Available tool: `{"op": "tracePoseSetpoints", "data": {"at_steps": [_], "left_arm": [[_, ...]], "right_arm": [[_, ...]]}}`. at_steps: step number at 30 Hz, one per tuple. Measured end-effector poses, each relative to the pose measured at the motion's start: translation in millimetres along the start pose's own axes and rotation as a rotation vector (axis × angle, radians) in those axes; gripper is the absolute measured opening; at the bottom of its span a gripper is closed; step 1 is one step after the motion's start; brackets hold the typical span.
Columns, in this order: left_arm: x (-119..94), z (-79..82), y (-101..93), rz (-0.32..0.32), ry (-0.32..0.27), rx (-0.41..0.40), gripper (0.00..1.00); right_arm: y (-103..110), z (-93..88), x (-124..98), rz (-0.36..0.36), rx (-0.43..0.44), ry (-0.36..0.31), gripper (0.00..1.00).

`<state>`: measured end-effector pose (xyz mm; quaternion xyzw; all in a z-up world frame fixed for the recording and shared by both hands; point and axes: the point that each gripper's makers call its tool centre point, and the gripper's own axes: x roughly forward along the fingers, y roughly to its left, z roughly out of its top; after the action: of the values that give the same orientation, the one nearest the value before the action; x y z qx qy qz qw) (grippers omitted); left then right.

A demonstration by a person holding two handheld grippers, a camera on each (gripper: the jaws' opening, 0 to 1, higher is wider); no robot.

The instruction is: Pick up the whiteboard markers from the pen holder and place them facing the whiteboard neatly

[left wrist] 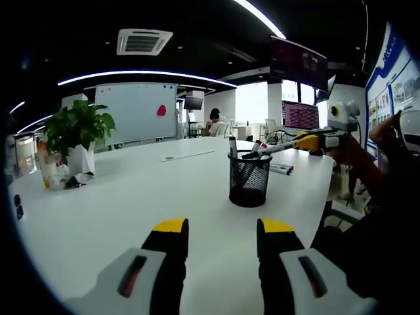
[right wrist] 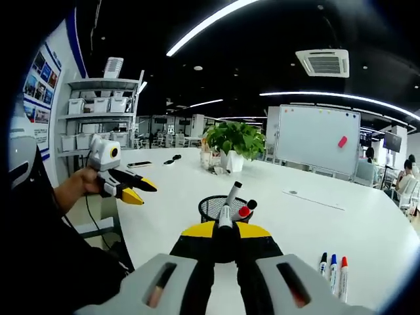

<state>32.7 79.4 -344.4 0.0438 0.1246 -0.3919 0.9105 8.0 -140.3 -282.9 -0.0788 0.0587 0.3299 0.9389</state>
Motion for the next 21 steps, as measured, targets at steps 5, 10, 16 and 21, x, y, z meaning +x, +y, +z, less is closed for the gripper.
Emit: {"op": "tracePoseSetpoints", "data": {"at_steps": [5, 10, 16, 21], "left_arm": [[-2, 2.3, -0.2, 0.001, -0.007, 0.005, 0.43], [-2, 2.6, 0.8, 0.004, -0.008, 0.004, 0.43], [-1, 2.2, -1.0, -0.002, -0.006, 0.005, 0.43], [-1, 2.2, -1.4, -0.001, -0.007, 0.006, 0.43]], "right_arm": [[-2, 15.0, -5, -0.01, -0.008, -0.035, 0.13], [-6, 24.4, -10, -0.026, -0.016, -0.059, 0.13], [-13, 28.0, -20, -0.058, 0.0, -0.099, 0.13], [-18, 26.5, -27, -0.08, 0.017, -0.111, 0.13]]}}
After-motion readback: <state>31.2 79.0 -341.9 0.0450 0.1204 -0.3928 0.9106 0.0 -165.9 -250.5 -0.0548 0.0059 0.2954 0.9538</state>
